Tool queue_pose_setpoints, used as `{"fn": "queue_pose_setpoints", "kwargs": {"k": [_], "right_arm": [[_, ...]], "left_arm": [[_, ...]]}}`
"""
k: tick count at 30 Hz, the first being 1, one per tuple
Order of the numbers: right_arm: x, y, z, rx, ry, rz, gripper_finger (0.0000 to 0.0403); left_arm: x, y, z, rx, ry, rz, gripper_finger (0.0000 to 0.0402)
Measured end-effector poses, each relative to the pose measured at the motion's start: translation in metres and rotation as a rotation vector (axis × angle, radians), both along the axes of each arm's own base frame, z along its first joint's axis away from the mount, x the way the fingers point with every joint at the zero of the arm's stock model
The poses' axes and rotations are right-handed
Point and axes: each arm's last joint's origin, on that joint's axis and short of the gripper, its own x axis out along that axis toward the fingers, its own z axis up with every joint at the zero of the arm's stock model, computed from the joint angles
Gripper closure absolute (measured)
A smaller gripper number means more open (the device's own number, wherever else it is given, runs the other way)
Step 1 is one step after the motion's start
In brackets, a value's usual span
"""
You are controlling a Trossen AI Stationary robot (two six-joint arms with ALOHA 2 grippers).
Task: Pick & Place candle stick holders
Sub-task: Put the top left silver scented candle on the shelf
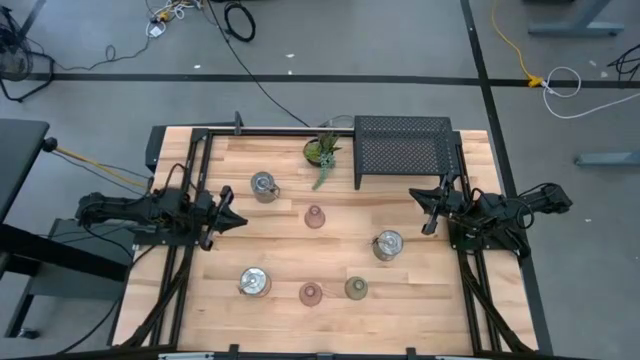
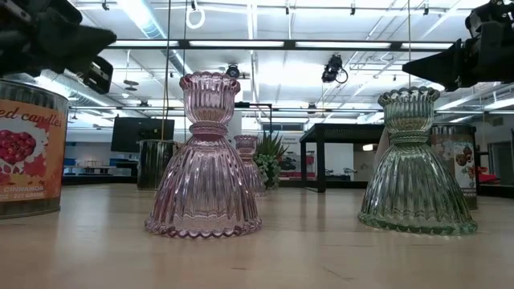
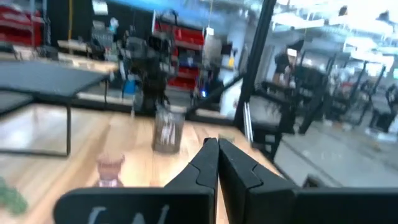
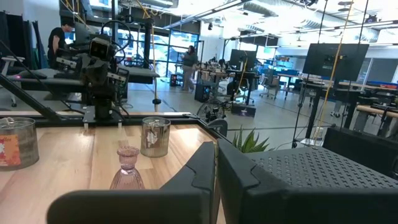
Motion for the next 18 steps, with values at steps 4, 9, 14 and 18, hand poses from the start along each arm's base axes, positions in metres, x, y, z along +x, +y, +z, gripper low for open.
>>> {"fn": "queue_pose_setpoints", "kwargs": {"k": [4,9,14,18], "right_arm": [[0.0,0.0,0.0,0.0,0.0,0.0,0.0385],[0.0,0.0,0.0,0.0,0.0,0.0,0.0385],[0.0,0.0,0.0,0.0,0.0,0.0,0.0385],[0.0,0.0,0.0,0.0,0.0,0.0,0.0385]], "left_arm": [[0.0,0.0,0.003,-0.038,-0.024,-0.007,0.0387],[-0.001,0.0,0.004,-0.033,-0.042,0.004,0.0387],[0.0,0.003,0.0,0.012,0.005,0.116,0.0387],[0.001,0.007,-0.009,0.1,0.092,0.265,0.0368]]}}
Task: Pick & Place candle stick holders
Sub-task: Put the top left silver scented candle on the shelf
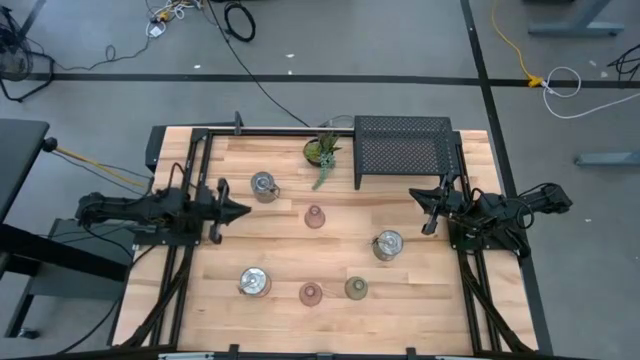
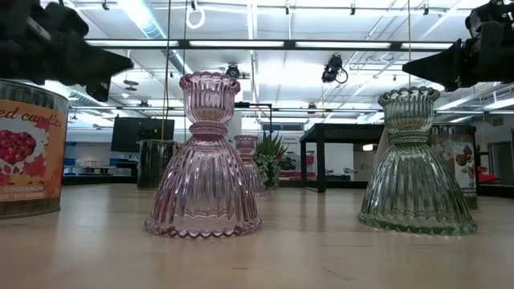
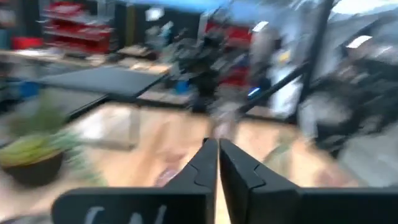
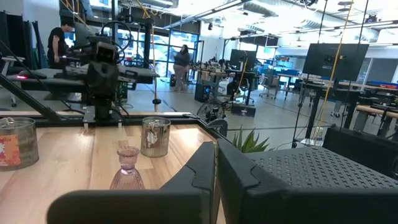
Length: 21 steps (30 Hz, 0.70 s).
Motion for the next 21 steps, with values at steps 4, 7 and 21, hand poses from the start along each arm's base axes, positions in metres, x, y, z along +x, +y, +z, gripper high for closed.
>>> {"fn": "queue_pose_setpoints", "kwargs": {"k": [4,7,21], "right_arm": [[0.0,0.0,0.0,0.0,0.0,0.0,0.0385],[0.0,0.0,0.0,0.0,-0.001,0.005,0.0385],[0.0,0.0,-0.001,-0.003,0.006,0.008,0.0385]], "left_arm": [[0.002,0.006,-0.002,0.01,0.028,0.173,0.0288],[0.004,0.012,-0.004,-0.017,0.059,0.327,0.0203],[0.016,0.024,-0.029,-0.074,0.301,0.499,0.0017]]}}
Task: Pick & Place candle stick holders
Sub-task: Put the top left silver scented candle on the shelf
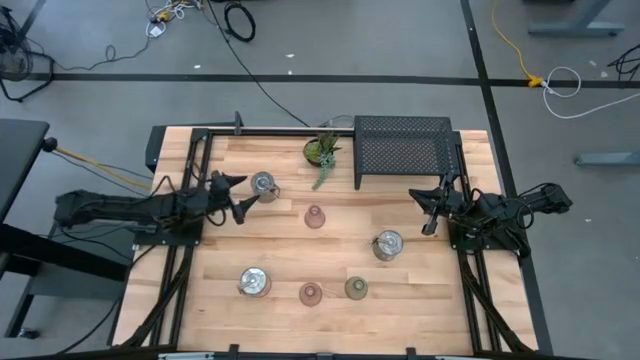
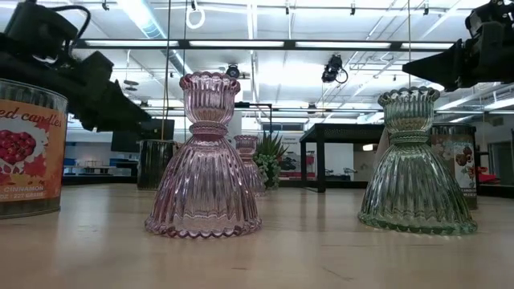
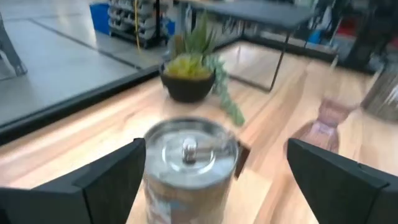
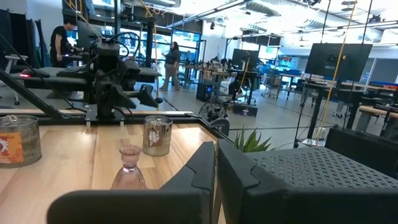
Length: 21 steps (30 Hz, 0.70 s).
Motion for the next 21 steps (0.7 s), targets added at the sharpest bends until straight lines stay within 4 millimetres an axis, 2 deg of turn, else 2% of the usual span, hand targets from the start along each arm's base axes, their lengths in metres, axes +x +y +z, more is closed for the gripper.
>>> {"fn": "queue_pose_setpoints", "kwargs": {"k": [11,21], "right_arm": [[0.0,0.0,0.0,0.0,0.0,0.0,0.0385],[0.0,0.0,0.0,0.0,0.0,0.0,0.0385]], "left_arm": [[0.0035,0.0006,-0.0087,-0.068,0.044,0.024,0.0024],[0.0048,0.0011,-0.0052,-0.059,0.004,0.038,0.0023]]}}
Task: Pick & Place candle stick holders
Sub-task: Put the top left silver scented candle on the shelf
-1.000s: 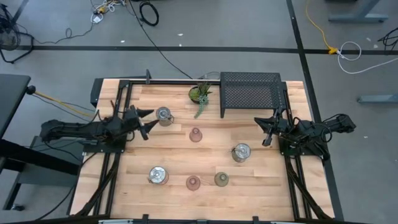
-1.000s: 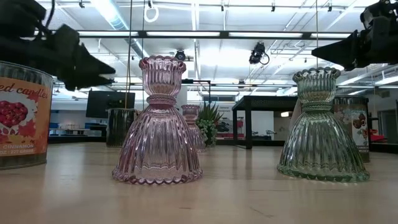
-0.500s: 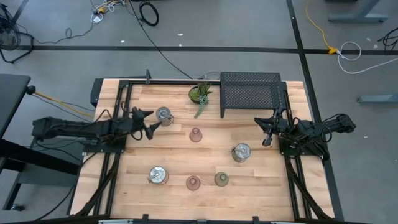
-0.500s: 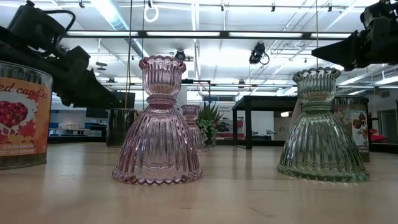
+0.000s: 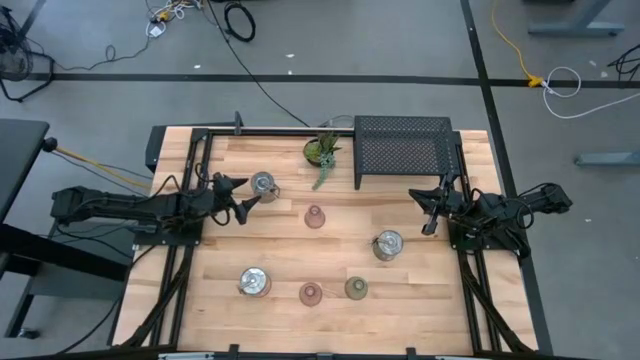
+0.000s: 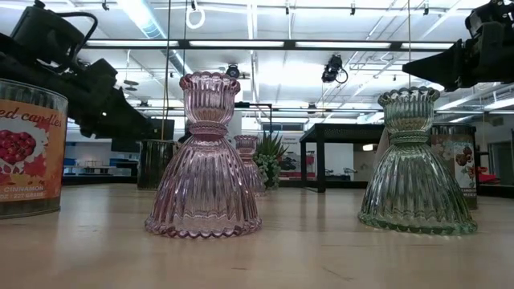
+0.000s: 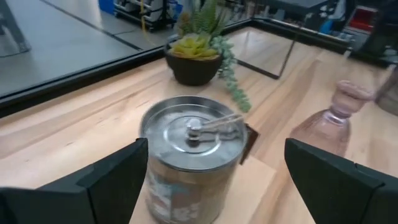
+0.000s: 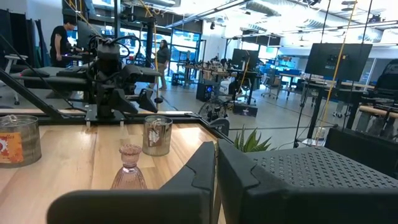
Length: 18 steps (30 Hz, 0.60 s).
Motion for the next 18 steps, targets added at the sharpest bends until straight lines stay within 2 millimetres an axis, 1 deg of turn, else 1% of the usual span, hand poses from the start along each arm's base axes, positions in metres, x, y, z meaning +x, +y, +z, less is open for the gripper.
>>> {"fn": "queue_pose_setpoints", "kwargs": {"k": [12,18], "right_arm": [[0.0,0.0,0.0,0.0,0.0,0.0,0.0385],[0.0,0.0,-0.0001,0.0,0.0,0.0,0.0385]], "left_arm": [[-0.0008,-0.0006,-0.0029,0.0,0.039,-0.023,0.0023],[-0.0017,-0.0004,-0.0049,-0.064,0.017,0.012,0.0004]]}}
